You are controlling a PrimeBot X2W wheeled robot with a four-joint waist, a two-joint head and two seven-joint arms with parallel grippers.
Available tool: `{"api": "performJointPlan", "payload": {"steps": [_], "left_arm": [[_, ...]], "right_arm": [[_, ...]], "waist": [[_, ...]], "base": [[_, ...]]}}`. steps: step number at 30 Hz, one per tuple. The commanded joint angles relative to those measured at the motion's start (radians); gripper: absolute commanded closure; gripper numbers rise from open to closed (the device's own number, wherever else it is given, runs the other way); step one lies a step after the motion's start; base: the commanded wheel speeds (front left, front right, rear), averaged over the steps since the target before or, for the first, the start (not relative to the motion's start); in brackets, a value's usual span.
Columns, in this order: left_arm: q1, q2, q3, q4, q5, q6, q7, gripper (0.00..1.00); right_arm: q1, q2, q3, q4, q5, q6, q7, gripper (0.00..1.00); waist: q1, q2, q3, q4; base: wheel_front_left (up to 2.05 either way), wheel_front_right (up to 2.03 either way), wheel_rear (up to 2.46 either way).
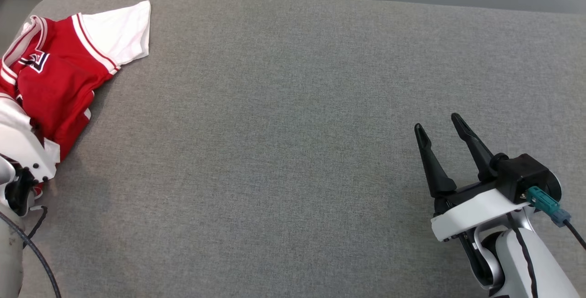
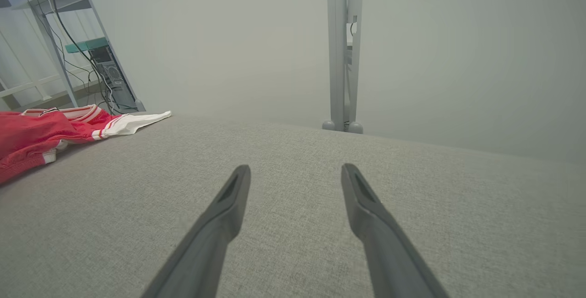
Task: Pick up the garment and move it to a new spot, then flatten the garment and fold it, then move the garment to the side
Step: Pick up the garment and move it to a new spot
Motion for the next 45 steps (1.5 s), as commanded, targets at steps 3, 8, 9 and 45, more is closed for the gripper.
{"api": "performJointPlan", "payload": {"steps": [3,8,9,45], "left_arm": [[-0.017,0.021,0.004,0.034,-0.008,-0.015,-0.021,1.00],[-0.041,0.045,0.000,0.026,0.003,-0.006,-0.095,1.00],[-0.048,0.047,-0.003,0.021,0.006,-0.005,-0.113,1.00],[0.462,-0.205,-0.383,-1.230,0.085,0.138,-0.047,1.00]], "right_arm": [[0.017,-0.010,-0.012,-0.005,0.007,0.002,-0.004,0.00],[0.026,-0.011,-0.031,-0.007,0.004,0.002,-0.005,0.00],[0.031,-0.009,-0.035,-0.008,0.002,0.002,-0.006,0.00],[0.045,0.034,-0.118,-0.055,-0.004,0.002,-0.013,0.00]], "waist": [[0.0000,0.0000,-0.011,-0.006],[0.0000,0.0000,-0.032,0.001],[0.0000,0.0000,-0.039,0.004],[0.0000,0.0000,-0.115,-0.231]], "base": [[0.00,0.00,0.00],[0.00,0.00,0.00],[0.00,0.00,0.00],[0.00,0.00,0.00]]}}
